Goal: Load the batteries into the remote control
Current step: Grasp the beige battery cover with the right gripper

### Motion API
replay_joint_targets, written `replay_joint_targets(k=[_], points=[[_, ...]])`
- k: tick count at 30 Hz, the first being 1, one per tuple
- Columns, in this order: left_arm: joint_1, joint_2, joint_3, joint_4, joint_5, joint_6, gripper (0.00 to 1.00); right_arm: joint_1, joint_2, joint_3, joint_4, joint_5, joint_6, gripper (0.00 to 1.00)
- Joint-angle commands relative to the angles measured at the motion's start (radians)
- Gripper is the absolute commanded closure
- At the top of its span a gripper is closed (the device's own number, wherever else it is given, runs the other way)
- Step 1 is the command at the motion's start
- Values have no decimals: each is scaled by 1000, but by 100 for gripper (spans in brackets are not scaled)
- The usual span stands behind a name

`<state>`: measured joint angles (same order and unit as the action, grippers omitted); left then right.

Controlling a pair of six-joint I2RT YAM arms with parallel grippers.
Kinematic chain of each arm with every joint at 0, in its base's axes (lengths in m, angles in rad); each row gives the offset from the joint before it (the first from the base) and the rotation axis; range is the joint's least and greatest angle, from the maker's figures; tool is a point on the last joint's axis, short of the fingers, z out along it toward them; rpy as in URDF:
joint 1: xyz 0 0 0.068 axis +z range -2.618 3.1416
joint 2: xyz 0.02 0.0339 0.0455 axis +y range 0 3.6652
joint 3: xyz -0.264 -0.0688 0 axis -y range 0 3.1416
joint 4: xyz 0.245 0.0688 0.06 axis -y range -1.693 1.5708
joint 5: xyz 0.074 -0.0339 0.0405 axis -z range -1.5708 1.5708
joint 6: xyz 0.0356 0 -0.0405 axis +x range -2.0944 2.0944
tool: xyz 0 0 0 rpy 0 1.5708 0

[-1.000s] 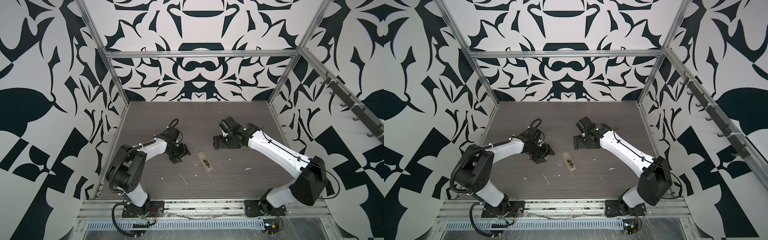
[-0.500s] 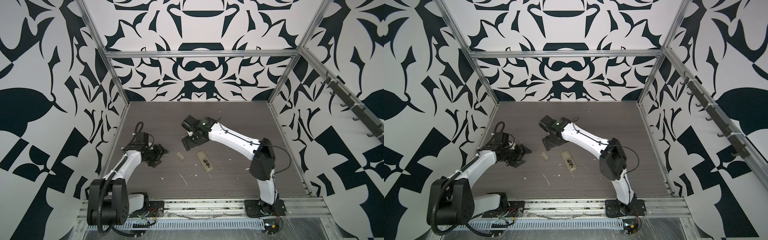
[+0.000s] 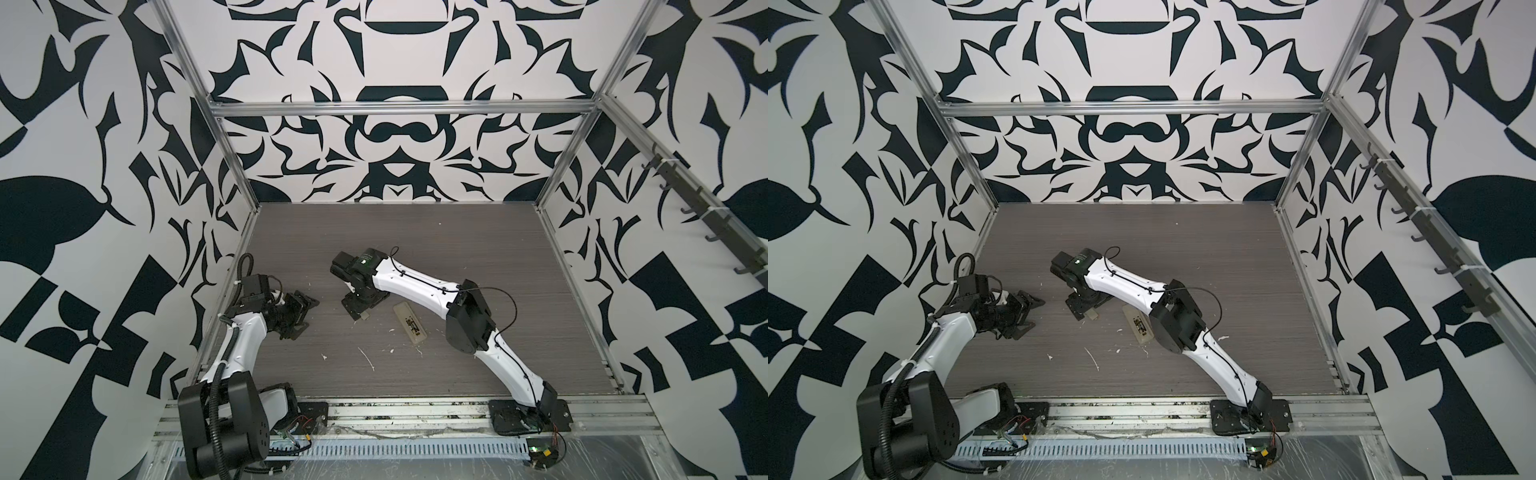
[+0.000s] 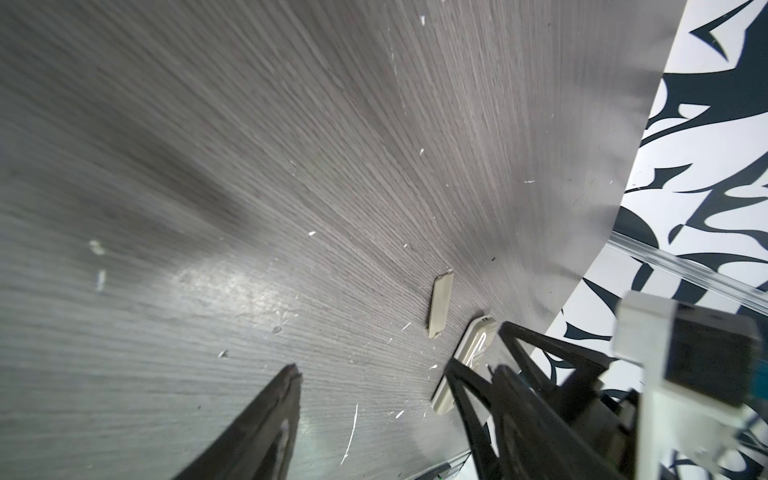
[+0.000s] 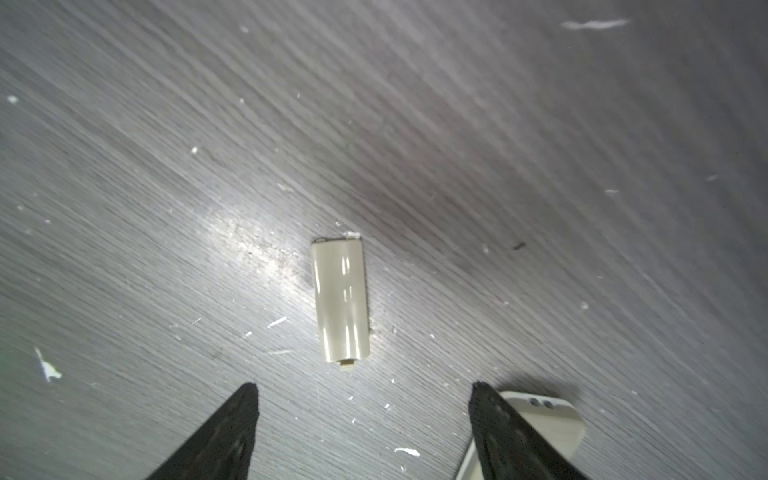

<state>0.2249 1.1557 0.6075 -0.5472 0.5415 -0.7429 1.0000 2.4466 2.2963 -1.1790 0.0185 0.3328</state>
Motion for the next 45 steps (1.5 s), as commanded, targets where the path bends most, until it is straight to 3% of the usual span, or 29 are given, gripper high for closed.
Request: replay_joint_targets(k=[1,6,28,45], points=[[6,5,-14,8,44,28,25,2,-41,-28,22,-39,1,19],[6,6,-13,16,50,32,25,2,-35,-71,77,-81,10,25],[7,-12,-32,31,59,33,24,22,46,-48,70,-35,3,44],[5,6,-37,43,66,33,24,40,49,-57,69,-16,17,77]])
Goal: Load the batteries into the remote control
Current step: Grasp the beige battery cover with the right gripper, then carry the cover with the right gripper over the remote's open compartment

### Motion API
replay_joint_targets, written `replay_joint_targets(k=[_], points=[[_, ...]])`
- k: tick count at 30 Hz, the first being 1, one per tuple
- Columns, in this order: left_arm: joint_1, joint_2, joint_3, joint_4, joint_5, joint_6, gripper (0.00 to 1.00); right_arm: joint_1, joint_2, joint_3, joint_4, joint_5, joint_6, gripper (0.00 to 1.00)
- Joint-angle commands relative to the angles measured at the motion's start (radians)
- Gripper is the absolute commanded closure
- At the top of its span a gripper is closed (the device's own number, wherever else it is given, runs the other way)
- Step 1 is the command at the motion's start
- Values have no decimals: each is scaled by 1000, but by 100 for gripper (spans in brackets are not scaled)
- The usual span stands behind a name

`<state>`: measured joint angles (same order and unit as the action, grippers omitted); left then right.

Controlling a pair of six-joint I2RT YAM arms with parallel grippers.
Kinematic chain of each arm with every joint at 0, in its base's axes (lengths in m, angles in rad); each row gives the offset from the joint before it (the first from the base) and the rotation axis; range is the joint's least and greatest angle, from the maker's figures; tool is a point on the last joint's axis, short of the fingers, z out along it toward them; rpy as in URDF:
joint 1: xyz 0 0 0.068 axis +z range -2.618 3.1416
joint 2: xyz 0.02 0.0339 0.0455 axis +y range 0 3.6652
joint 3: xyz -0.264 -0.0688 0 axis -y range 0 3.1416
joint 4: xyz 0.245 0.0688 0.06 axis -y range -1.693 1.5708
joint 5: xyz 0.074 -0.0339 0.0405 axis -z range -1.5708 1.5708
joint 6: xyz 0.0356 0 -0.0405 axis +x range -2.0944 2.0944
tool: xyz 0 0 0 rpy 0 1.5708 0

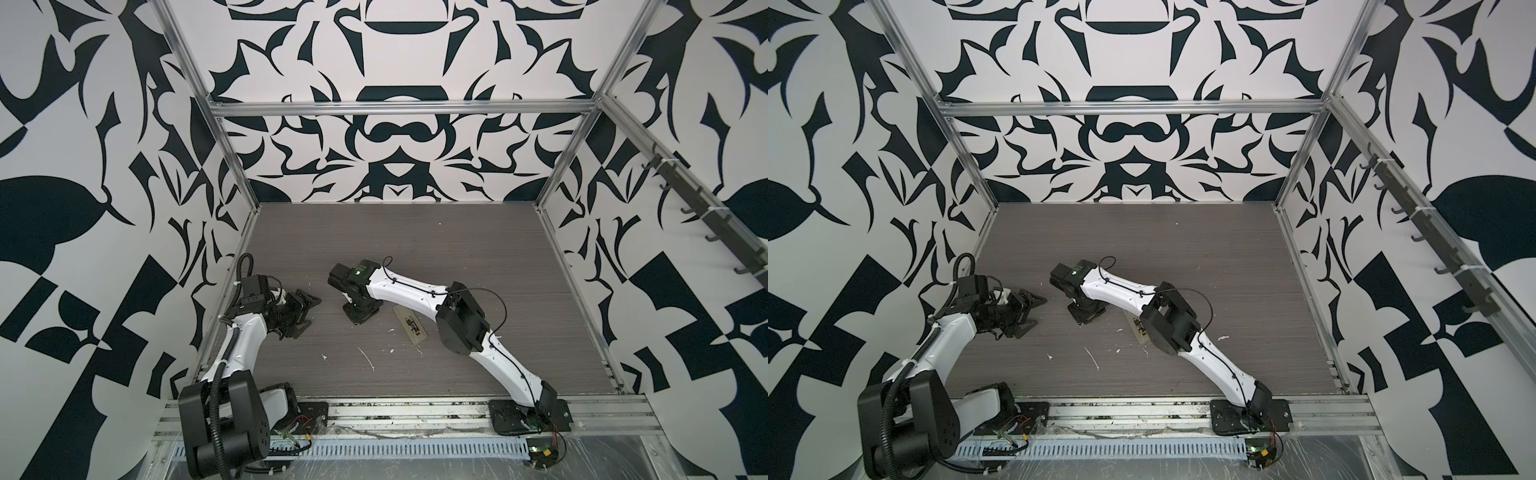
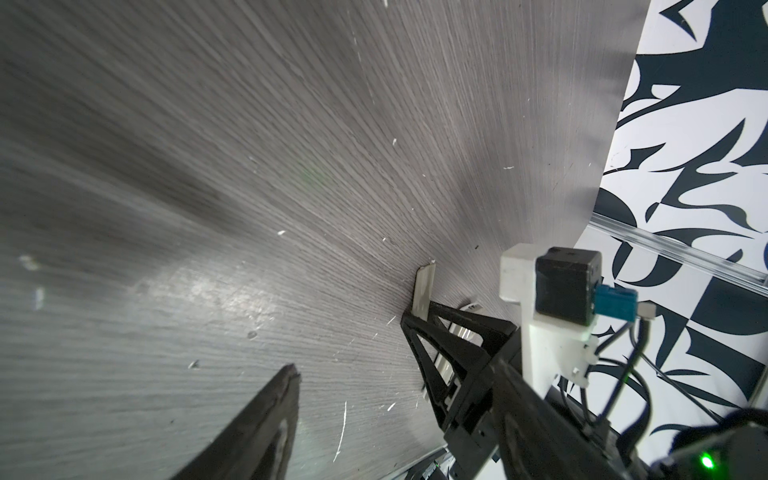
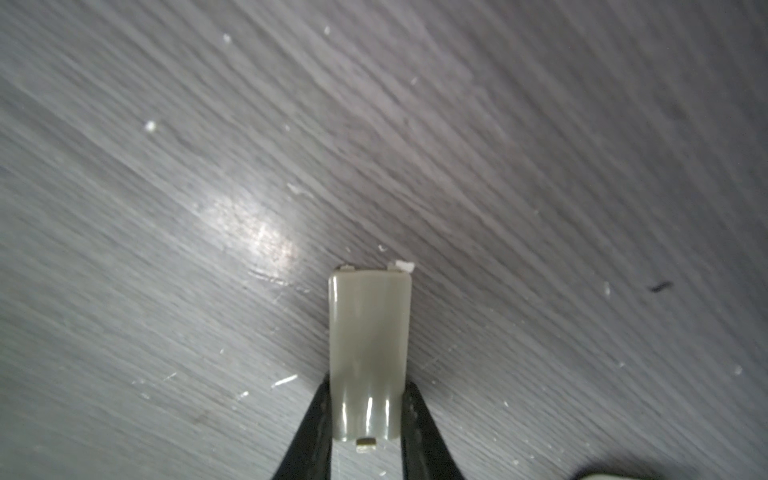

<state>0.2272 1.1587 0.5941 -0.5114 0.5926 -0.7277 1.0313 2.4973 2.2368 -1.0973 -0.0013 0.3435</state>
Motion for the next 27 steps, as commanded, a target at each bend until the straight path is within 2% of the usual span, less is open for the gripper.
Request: replay_joint_targets(k=[1,4,9,17,20,27], points=[[4,3,-24,8,14,17,24,10,-4,3,-13,6,8,79],[4,0,-23,13,26,16,24,11,-22,11,-17,10,6,89],[2,-7,-27,20,32,13,24,10,-117,-25,-22,15,8,96],[-28,7,4,26,-10,36,23,13,-398,-293,-7,35,104,99],[-78,22,24,46,-17,42,22,15,-510,-433,-27,49,152,99],[-287,107,102,128,-59,31,18,12,-645,-623,-79,69,162,100]])
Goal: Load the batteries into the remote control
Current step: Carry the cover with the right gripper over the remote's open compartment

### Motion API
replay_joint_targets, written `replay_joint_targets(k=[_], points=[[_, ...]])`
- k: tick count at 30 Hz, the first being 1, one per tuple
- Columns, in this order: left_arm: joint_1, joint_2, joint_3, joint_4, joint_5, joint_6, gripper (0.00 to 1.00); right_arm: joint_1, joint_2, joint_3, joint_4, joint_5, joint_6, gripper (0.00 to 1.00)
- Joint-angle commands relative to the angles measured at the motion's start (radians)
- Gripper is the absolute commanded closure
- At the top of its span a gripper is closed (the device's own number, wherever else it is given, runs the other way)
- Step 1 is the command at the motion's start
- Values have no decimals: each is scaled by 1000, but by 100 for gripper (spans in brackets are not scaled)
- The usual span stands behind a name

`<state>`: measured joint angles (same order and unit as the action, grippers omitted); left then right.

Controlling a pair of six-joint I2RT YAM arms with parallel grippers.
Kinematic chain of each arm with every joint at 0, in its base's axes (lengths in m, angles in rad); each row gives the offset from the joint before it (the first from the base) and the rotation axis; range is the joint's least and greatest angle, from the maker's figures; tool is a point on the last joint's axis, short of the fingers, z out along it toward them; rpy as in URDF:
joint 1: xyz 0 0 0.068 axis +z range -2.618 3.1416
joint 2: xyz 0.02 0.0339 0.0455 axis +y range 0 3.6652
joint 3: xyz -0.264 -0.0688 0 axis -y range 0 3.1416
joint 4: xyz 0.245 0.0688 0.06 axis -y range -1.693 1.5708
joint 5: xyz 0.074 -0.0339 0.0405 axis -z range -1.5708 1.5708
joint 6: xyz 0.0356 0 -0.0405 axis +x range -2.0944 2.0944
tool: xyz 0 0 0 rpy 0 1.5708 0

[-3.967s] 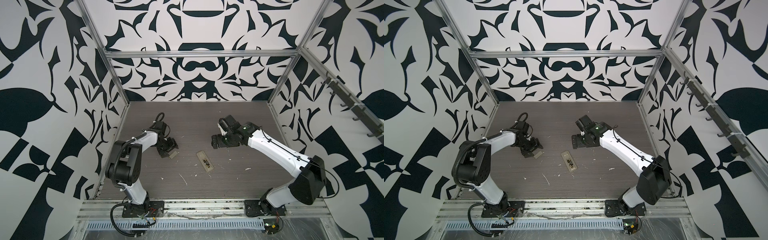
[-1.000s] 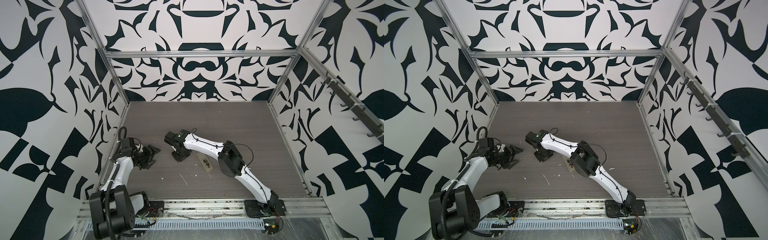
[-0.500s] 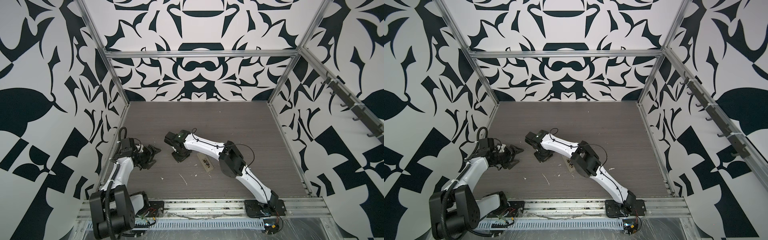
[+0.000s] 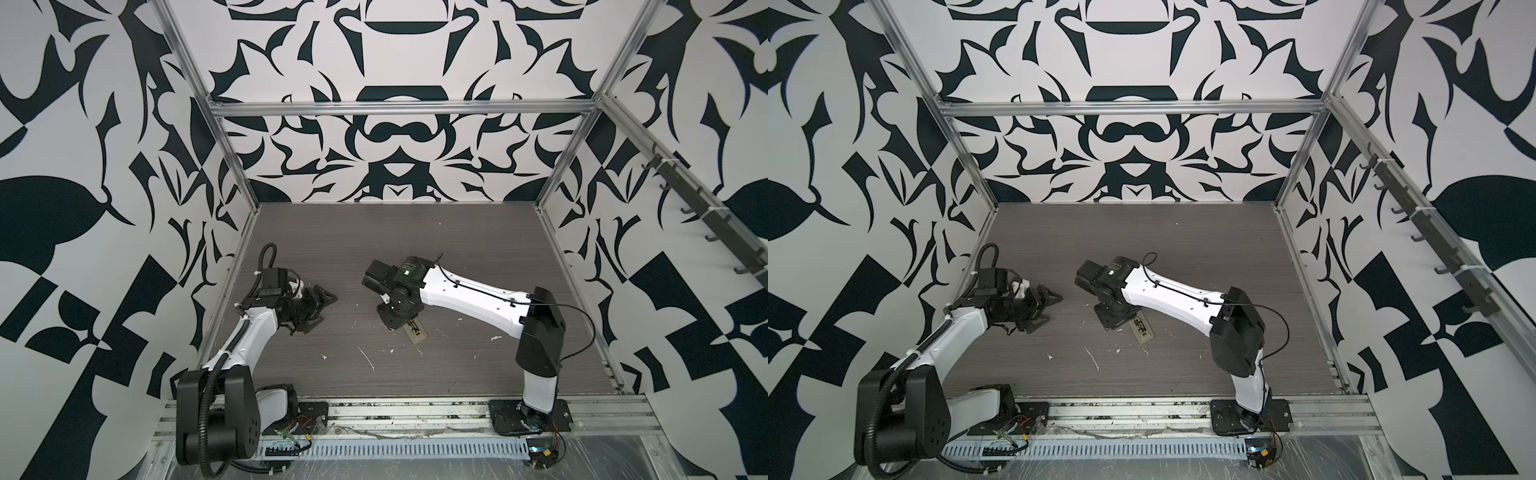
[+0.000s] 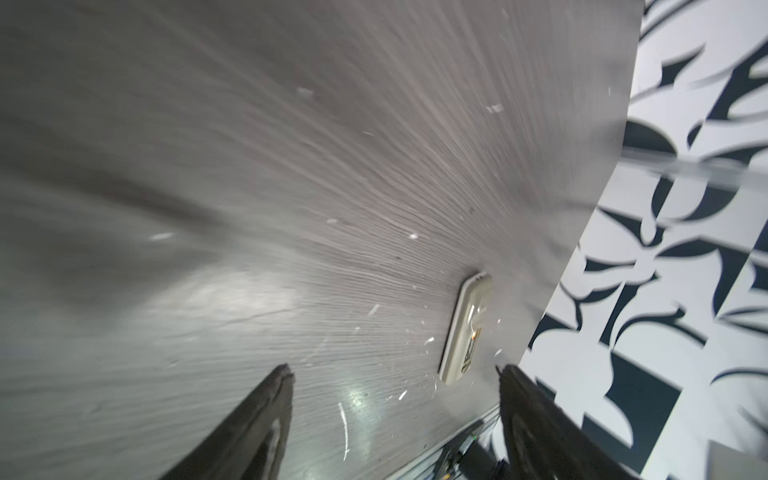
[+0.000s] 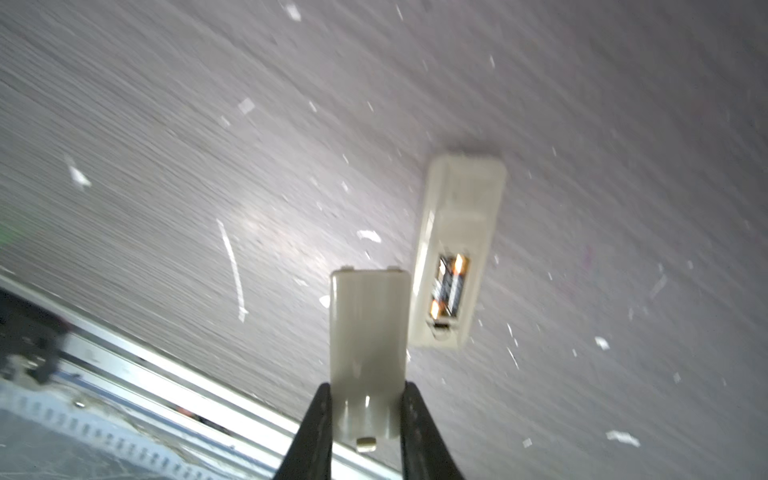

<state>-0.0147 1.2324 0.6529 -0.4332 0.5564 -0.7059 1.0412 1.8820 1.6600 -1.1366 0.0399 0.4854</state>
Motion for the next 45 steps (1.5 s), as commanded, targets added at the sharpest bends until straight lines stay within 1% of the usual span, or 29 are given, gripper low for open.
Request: replay_joint_targets(k=[1,4,8,12,15,25,34,45], points=[[-60,75,53,62,-21,2,18,-1,-32,-49,-46,28,12,100],[-94,136,82,100,-8,-21,18,-13,-23,-62,-52,12,-9,100],[-139,203,123,109,7,-27,17,-42,-9,-90,-41,-22,-25,100],[-183,235,143,113,4,-29,17,-71,13,-101,-33,-46,-54,100],[-200,244,143,122,0,-39,17,-88,45,-83,-35,-53,-77,100],[-206,237,128,137,-3,-55,17,-149,122,-45,-41,-58,-97,100],[-206,245,128,140,-7,-60,17,-149,155,-15,-42,-70,-102,100],[-206,233,122,140,-7,-61,17,-138,153,-17,-67,-58,-76,100]])
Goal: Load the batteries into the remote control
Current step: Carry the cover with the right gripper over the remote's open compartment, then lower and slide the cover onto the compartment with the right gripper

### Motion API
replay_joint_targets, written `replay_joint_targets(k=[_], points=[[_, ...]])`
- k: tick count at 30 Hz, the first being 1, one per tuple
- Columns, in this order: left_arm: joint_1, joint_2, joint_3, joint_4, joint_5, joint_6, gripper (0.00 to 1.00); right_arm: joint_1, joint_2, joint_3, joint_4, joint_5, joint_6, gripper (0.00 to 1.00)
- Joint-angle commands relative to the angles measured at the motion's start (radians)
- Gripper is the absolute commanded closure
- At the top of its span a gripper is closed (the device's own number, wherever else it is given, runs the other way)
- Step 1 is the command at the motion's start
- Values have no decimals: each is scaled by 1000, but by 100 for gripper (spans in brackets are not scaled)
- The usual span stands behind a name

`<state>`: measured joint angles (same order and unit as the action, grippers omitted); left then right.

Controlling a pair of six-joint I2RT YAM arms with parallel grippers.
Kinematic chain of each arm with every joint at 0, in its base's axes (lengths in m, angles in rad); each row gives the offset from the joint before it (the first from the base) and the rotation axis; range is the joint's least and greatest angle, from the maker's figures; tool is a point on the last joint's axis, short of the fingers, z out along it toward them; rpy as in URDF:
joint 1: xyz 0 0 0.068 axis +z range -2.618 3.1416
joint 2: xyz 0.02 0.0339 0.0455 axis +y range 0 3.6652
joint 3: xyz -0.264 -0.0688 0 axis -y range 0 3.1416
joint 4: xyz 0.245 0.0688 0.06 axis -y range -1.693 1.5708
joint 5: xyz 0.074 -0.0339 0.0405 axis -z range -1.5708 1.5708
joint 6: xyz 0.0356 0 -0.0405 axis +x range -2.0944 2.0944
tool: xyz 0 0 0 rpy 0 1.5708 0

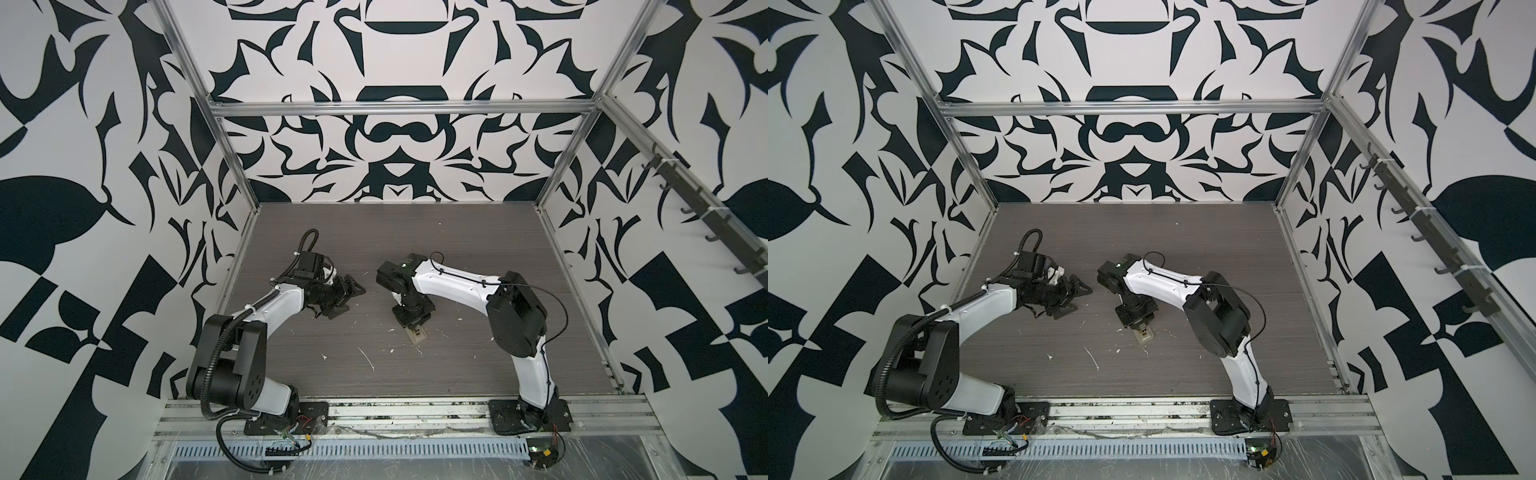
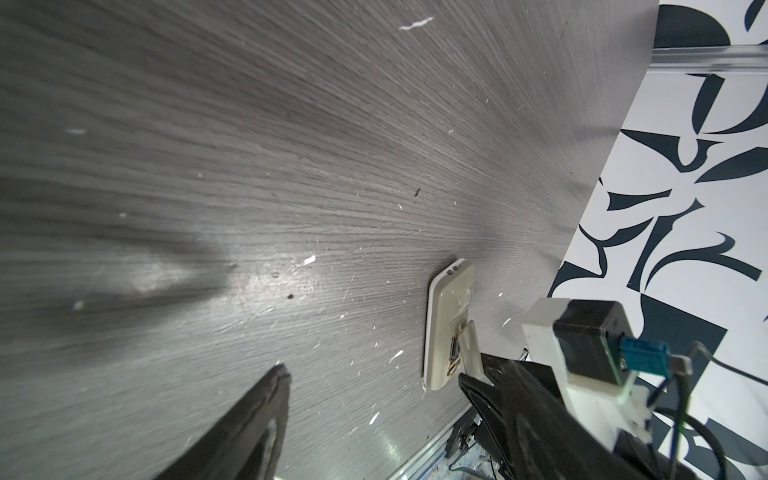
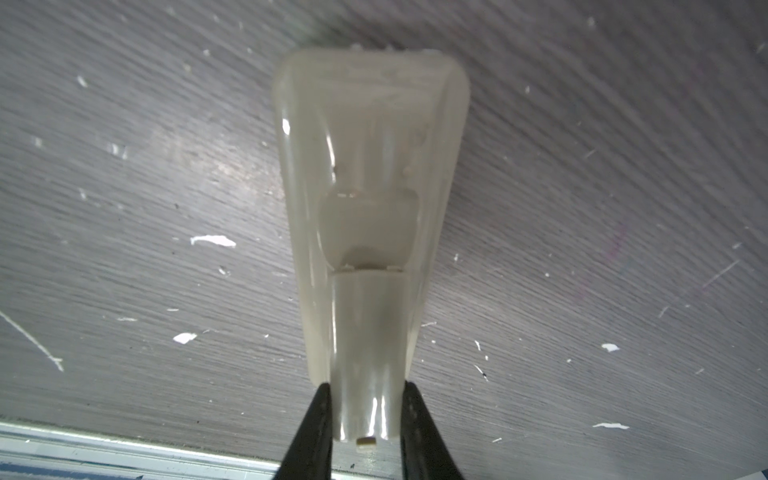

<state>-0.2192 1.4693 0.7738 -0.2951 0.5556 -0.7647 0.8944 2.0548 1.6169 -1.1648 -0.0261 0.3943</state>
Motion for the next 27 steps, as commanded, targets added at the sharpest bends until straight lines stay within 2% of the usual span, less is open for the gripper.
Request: replay_joint_targets(k=[1,27], points=[[-1,-5,-1,2,-6,-2,17,12,-19,25,-35,8,19,100],[-2,-45,-27,10,1,-10,17,30,-16,-23,-49,49,77,100]])
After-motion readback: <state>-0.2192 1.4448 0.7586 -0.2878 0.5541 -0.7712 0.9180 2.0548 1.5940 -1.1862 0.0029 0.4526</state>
